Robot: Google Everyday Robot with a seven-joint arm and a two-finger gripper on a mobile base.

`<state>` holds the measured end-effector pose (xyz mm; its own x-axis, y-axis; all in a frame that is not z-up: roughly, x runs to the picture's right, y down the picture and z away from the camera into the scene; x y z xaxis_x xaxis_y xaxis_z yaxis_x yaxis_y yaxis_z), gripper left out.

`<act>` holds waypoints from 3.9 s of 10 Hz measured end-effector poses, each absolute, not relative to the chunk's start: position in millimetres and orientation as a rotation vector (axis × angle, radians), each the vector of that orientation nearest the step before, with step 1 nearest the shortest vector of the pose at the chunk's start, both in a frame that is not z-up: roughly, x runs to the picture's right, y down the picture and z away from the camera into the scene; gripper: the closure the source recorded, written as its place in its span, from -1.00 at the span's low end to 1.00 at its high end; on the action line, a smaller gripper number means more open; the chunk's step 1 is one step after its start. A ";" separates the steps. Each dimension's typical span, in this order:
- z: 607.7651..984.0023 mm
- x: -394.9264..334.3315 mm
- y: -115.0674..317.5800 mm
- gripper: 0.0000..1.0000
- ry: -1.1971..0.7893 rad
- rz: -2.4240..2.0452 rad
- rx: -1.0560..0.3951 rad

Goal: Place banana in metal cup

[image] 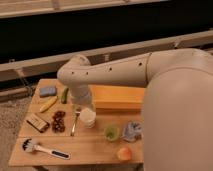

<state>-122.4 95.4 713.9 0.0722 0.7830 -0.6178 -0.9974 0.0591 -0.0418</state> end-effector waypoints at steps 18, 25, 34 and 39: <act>880.6 -346.3 81.7 -0.30 0.390 1.534 -0.544; 906.6 -388.7 80.7 -0.30 0.404 1.447 -0.529; 922.2 -357.3 85.4 0.52 0.454 1.405 -0.519; 918.0 -349.7 89.8 1.00 0.438 1.376 -0.557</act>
<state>-349.7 89.8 918.0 0.1493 0.7896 -0.5952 -0.9884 0.1011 -0.1138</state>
